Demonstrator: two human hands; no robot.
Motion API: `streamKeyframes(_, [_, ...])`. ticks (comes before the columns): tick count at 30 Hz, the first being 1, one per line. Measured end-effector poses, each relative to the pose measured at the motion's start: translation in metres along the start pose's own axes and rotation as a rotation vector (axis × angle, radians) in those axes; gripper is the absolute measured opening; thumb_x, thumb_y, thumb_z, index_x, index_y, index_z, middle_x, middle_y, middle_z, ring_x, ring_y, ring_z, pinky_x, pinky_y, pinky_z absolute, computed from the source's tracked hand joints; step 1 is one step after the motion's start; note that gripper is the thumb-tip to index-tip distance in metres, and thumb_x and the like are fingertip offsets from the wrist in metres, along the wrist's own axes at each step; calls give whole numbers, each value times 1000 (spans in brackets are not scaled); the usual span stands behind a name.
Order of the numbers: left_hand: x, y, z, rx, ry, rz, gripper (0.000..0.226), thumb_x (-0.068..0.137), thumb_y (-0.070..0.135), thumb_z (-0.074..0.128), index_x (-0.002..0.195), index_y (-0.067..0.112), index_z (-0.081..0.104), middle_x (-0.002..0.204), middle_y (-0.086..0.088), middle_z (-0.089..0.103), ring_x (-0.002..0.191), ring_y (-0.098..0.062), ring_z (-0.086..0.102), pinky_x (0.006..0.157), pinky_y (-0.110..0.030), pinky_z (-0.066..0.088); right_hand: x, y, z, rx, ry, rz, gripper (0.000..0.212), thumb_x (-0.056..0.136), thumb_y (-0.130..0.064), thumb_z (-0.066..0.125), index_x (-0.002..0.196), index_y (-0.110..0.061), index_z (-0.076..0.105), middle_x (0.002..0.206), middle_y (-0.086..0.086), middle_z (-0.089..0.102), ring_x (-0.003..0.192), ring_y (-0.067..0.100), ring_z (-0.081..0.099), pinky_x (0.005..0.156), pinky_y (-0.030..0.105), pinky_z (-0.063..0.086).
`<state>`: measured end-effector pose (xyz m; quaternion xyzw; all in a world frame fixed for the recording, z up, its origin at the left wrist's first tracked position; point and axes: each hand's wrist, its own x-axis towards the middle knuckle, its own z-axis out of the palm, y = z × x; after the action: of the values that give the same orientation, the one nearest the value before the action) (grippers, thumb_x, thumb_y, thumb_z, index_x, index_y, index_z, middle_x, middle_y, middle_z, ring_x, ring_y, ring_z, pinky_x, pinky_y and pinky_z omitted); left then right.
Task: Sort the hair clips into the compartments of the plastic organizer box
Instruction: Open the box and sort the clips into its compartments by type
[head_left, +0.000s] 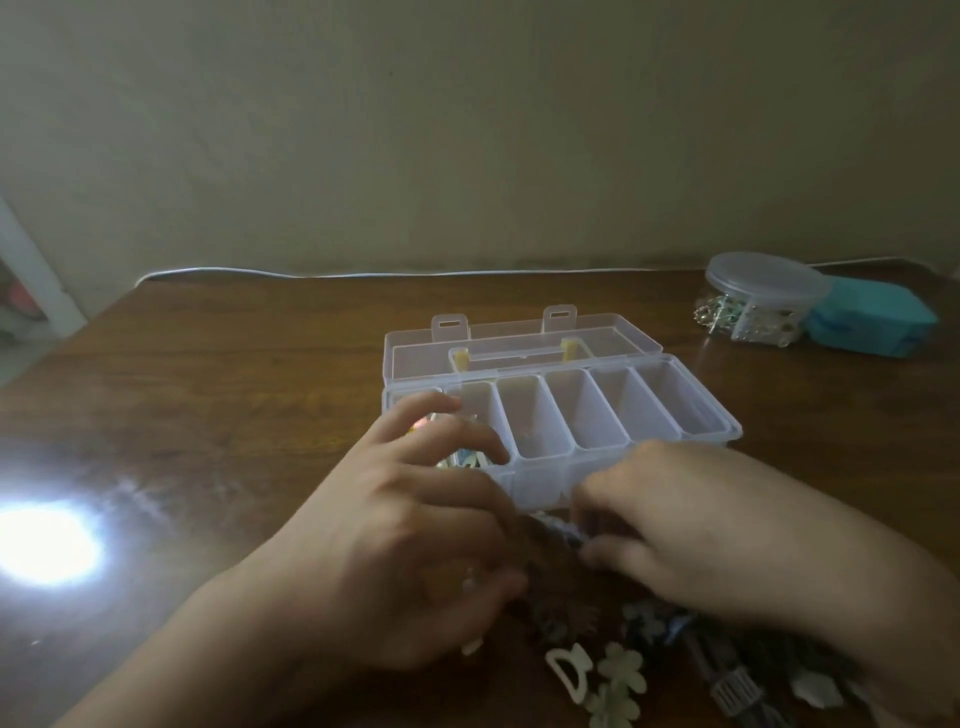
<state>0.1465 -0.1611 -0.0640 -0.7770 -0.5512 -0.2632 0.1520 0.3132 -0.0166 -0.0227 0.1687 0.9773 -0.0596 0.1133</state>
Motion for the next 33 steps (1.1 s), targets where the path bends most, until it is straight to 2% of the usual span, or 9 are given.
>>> streamKeyframes(4, [-1, -6, 4, 27, 207, -159, 17, 84, 24, 71, 69, 16, 69, 84, 7, 67, 90, -21, 62, 83, -43, 45, -8, 10, -13, 202, 229, -40, 30, 84, -55, 39, 89, -38, 63, 74, -14, 65, 69, 3, 61, 63, 30, 54])
streamKeyframes(7, [-4, -12, 9, 34, 272, -348, 7, 83, 22, 66, 86, 17, 68, 95, 6, 63, 94, -20, 59, 81, -44, 47, -7, 7, -10, 208, 141, -54, 22, 86, -54, 54, 104, -44, 61, 84, -17, 64, 77, -1, 61, 68, 25, 55])
streamKeyframes(10, [-6, -19, 10, -39, 324, -559, 22, 84, 26, 53, 103, 19, 61, 109, 6, 58, 107, -19, 55, 89, -42, 47, -2, -4, -1, 15, 64, -72, 42, 89, -47, 59, 128, -49, 46, 108, -19, 62, 97, 0, 58, 84, 27, 52])
streamKeyframes(12, [-7, -22, 10, -108, 337, -697, 34, 81, 34, 46, 112, 22, 56, 115, 10, 52, 115, -16, 50, 94, -37, 43, 2, -8, 5, -59, 83, -97, 40, 90, -47, 56, 129, -44, 47, 114, -15, 62, 106, 9, 57, 88, 33, 51])
streamKeyframes(15, [-10, -27, 12, -206, 303, -839, 44, 80, 43, 39, 121, 29, 50, 125, 14, 44, 122, -11, 44, 98, -34, 41, 7, -14, 12, -86, 121, -131, 27, 91, -47, 52, 113, -32, 56, 104, -11, 61, 99, 13, 58, 84, 36, 51])
streamKeyframes(21, [-11, -33, 18, -344, 266, -888, 38, 88, 41, 37, 125, 34, 47, 126, 21, 43, 112, 6, 48, 89, -26, 48, -1, -7, 3, 171, 128, -163, 15, 86, -46, 62, 94, -33, 60, 88, -16, 61, 82, 1, 58, 70, 20, 51])
streamKeyframes(25, [-12, -35, 19, -360, 257, -860, 34, 90, 42, 37, 121, 36, 49, 125, 22, 43, 109, 4, 52, 79, -19, 47, 7, -8, -1, 671, 537, -270, 6, 76, -35, 69, 81, -33, 67, 80, -16, 67, 72, 0, 64, 56, 10, 48])
streamKeyframes(29, [-12, -34, 18, -360, 248, -857, 31, 89, 42, 39, 118, 38, 50, 125, 22, 42, 108, 2, 53, 76, -17, 47, 33, -9, 16, 493, 853, -118, 10, 80, -35, 69, 85, -26, 69, 69, -17, 61, 69, 4, 61, 57, 11, 47])
streamKeyframes(33, [-11, -34, 18, -352, 233, -857, 31, 88, 44, 41, 117, 40, 49, 123, 25, 40, 107, 6, 51, 75, -16, 46, 51, -9, 23, 226, 775, -1, 28, 83, -59, 46, 83, -35, 61, 73, -19, 55, 74, 1, 50, 66, 26, 46])
